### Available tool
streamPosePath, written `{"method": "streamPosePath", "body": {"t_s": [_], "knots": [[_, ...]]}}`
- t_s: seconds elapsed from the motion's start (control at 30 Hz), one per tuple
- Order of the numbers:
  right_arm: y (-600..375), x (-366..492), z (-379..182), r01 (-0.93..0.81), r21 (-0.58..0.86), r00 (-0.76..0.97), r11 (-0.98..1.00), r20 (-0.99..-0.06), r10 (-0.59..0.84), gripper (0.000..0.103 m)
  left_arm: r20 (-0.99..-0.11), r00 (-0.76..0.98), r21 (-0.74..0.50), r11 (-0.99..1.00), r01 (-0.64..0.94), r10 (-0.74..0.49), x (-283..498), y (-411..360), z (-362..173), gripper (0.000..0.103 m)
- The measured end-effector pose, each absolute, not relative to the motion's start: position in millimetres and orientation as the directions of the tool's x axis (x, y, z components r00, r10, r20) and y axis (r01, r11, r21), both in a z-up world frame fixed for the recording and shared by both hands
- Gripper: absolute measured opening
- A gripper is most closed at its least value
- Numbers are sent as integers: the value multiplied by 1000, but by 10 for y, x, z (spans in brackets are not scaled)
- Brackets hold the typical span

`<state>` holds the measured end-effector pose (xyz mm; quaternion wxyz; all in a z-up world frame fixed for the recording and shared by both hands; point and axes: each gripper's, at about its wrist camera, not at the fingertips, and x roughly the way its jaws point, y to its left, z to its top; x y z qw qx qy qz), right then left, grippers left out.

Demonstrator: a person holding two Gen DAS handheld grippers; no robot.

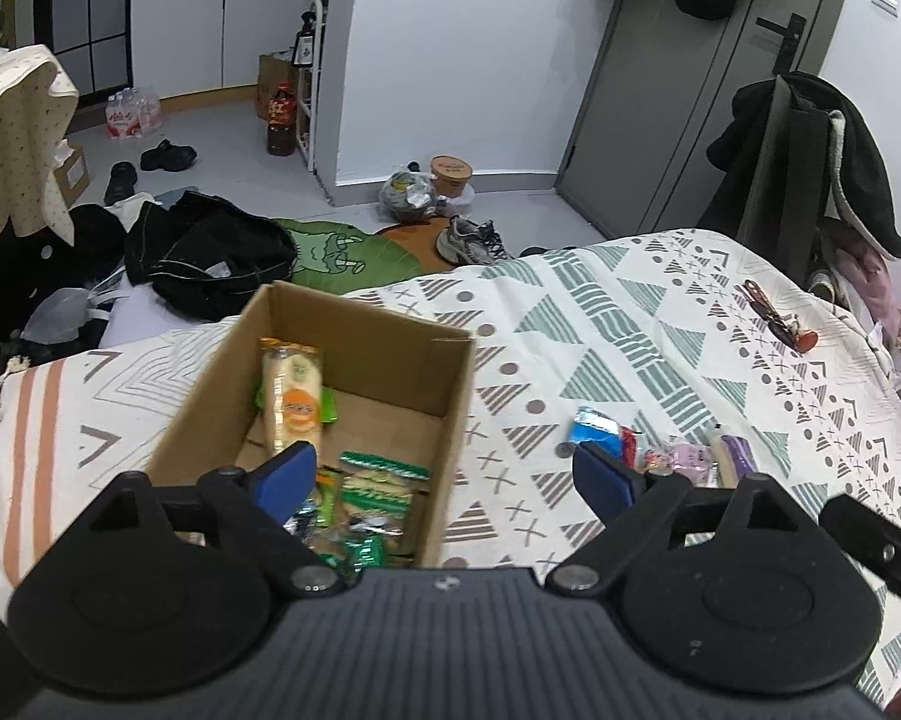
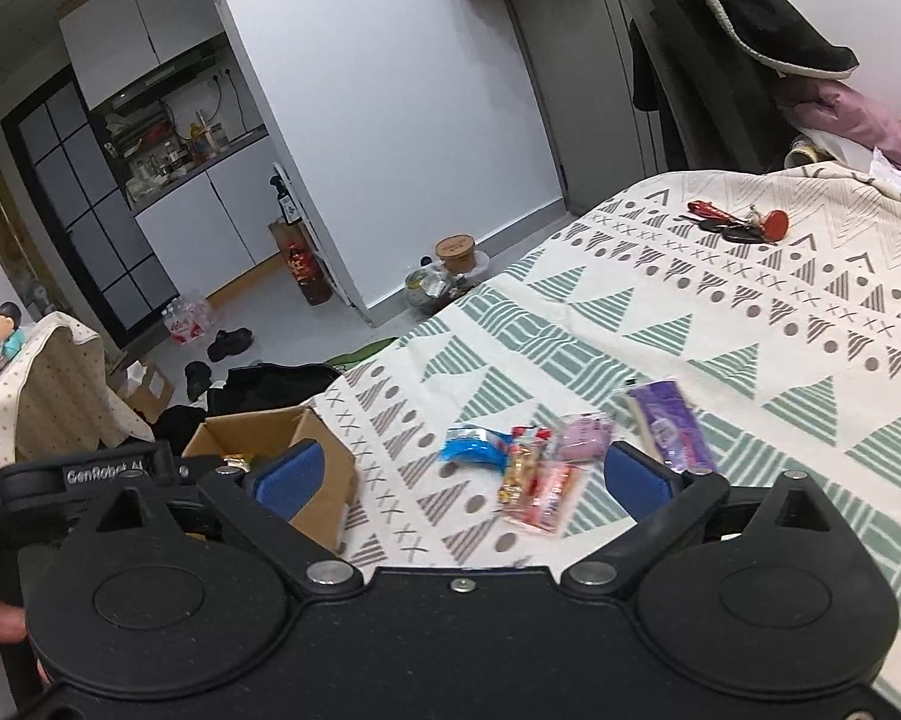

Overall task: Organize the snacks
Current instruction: 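Move both open grippers back to the snack pile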

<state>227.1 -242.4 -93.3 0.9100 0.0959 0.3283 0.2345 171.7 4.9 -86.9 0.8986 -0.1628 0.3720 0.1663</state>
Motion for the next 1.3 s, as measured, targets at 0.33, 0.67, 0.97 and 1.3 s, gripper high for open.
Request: {"method": "streamPosePath", "body": {"t_s": [0.33, 0.67, 0.97, 1.3], "knots": [[-2718, 2460, -1105, -306, 350, 666, 885, -586, 462, 99, -734, 669, -184, 914, -361, 116, 1970, -240, -999, 92], [-2910, 2689, -1318, -235, 372, 654, 898, -623, 429, 83, -735, 676, -214, 926, -310, 56, 2260, -449, -1239, 89], [-3010, 3055, -1490, -173, 380, 653, 908, -646, 395, 75, -758, 652, -244, 928, -281, -1, 2626, -609, -1538, 65], [-2988, 3339, -1723, -164, 355, 622, 920, -687, 376, 70, -792, 608, -269, 928, -259, -60, 2977, -766, -1905, 53]]}}
